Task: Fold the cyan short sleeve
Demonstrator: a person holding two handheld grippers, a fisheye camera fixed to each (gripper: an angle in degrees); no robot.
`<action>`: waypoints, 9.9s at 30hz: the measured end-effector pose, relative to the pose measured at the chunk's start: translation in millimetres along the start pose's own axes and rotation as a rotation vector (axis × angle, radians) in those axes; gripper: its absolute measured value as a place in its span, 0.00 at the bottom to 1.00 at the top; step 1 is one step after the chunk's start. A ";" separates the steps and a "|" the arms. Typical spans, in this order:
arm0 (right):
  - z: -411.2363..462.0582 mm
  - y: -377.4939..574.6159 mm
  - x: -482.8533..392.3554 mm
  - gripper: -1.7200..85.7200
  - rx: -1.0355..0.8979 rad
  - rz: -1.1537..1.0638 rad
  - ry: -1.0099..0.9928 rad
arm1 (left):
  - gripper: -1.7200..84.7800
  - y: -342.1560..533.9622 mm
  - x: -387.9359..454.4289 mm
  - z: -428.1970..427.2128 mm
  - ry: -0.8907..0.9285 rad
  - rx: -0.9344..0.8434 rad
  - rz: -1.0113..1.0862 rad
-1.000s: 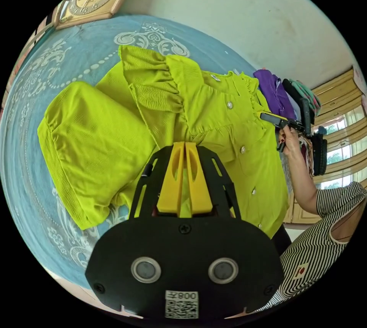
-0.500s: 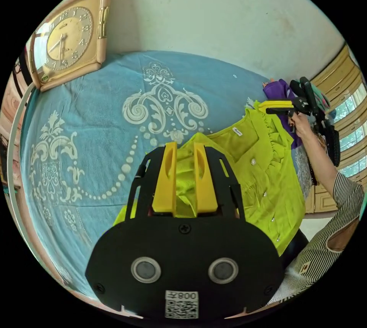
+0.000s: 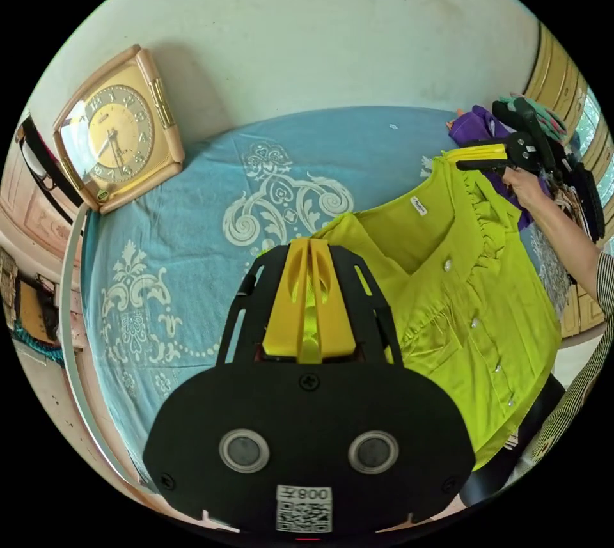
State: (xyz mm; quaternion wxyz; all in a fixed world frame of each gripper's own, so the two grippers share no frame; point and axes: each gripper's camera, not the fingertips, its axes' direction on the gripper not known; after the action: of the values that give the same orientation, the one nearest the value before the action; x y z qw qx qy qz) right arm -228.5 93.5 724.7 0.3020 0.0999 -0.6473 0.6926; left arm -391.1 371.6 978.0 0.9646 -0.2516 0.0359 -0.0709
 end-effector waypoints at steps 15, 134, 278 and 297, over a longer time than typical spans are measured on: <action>12.8 27.3 36.6 0.06 0.123 0.223 -0.143 | 0.05 32.9 -6.6 -5.5 0.181 0.102 -0.094; 33.7 445.8 -163.3 0.02 0.252 0.203 -0.289 | 0.06 -270.5 257.4 128.7 0.824 0.116 0.073; -288.3 -56.9 -330.1 0.09 0.123 -0.154 -0.573 | 0.03 664.7 -111.1 46.0 0.607 0.444 -1.082; -230.6 -226.8 -481.2 0.07 0.019 -0.342 -0.257 | 0.03 685.3 -108.3 18.1 0.605 0.467 -1.058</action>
State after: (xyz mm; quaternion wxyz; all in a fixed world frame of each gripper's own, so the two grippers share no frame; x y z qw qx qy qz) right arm 337.8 170.4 626.9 0.3293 0.2986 -0.6474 0.6191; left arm -414.7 988.7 661.2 0.7760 0.0121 0.1607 -0.6098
